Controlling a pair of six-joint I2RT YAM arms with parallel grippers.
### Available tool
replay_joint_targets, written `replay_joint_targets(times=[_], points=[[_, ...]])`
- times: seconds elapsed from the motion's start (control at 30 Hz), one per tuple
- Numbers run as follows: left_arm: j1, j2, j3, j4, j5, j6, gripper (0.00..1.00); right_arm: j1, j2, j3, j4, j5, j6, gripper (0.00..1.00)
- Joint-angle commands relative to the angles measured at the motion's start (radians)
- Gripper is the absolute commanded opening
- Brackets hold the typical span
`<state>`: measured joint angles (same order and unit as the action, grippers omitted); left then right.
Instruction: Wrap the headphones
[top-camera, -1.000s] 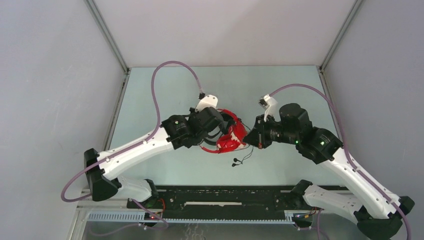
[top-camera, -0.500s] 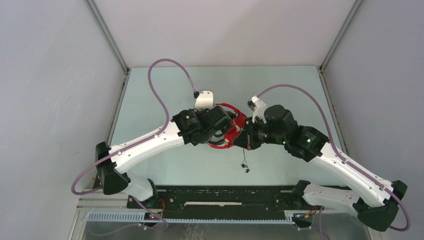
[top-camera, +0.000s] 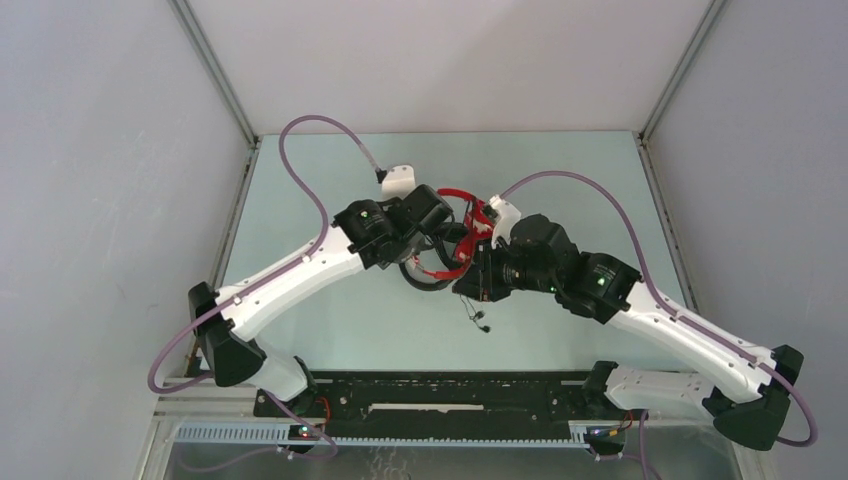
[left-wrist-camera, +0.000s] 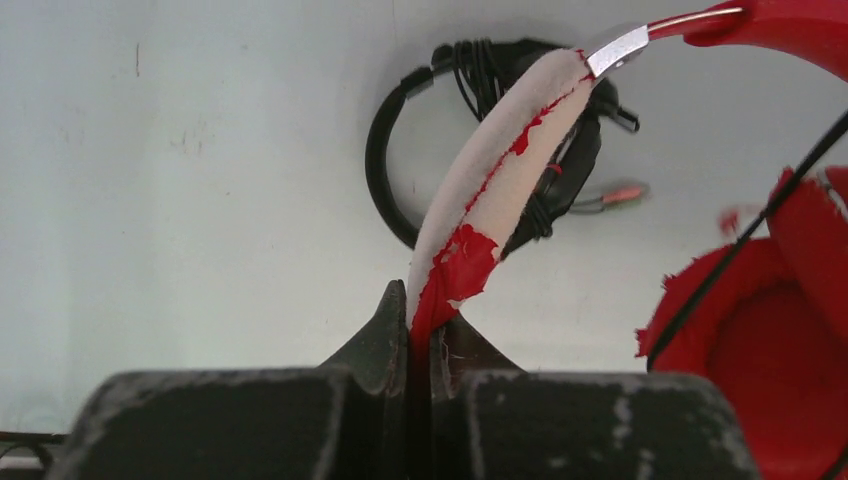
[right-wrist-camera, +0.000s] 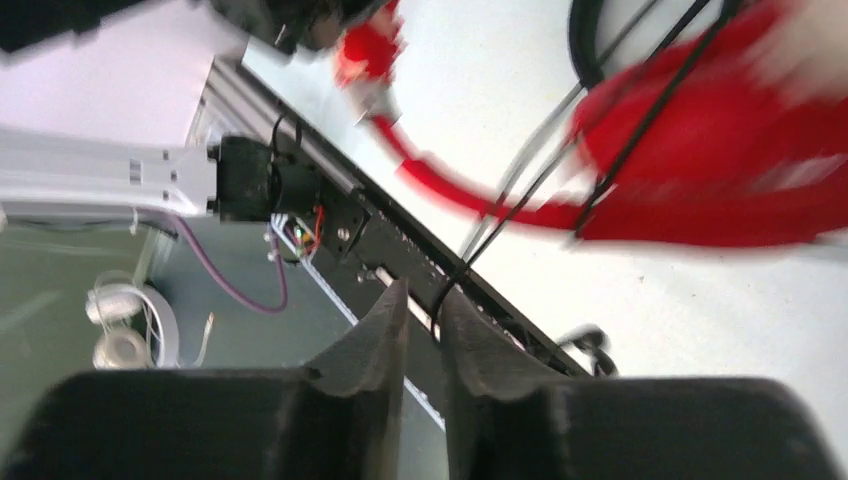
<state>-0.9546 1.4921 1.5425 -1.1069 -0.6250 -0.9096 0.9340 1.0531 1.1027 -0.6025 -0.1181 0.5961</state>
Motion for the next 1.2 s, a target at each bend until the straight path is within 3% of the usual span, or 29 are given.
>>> replay_joint_targets(times=[0.0, 0.03, 0.17, 0.47, 0.7, 0.87, 1.17], points=[[0.040, -0.038, 0.068, 0.120, -0.040, -0.068, 0.00, 0.029, -0.049, -0.018, 0.033, -0.067, 0.010, 0.38], [0.041, -0.043, 0.068, 0.118, -0.043, -0.068, 0.00, 0.028, -0.057, -0.032, 0.041, -0.075, 0.018, 0.48], [0.048, -0.049, 0.076, 0.119, -0.043, -0.061, 0.00, 0.033, -0.090, -0.086, 0.083, -0.099, 0.046, 0.58], [0.061, -0.040, 0.122, 0.090, -0.030, -0.027, 0.00, 0.032, -0.191, -0.147, 0.074, -0.088, 0.055, 0.64], [0.066, -0.054, 0.153, 0.076, -0.028, -0.019, 0.00, -0.002, -0.372, -0.296, 0.069, -0.005, 0.177, 0.66], [0.073, -0.063, 0.169, 0.097, 0.018, -0.005, 0.00, -0.040, -0.480, -0.328, -0.048, 0.205, 0.518, 0.67], [0.084, -0.065, 0.183, 0.106, 0.060, 0.020, 0.00, -0.171, -0.716, -0.585, 0.028, 0.113, 1.052, 0.66]])
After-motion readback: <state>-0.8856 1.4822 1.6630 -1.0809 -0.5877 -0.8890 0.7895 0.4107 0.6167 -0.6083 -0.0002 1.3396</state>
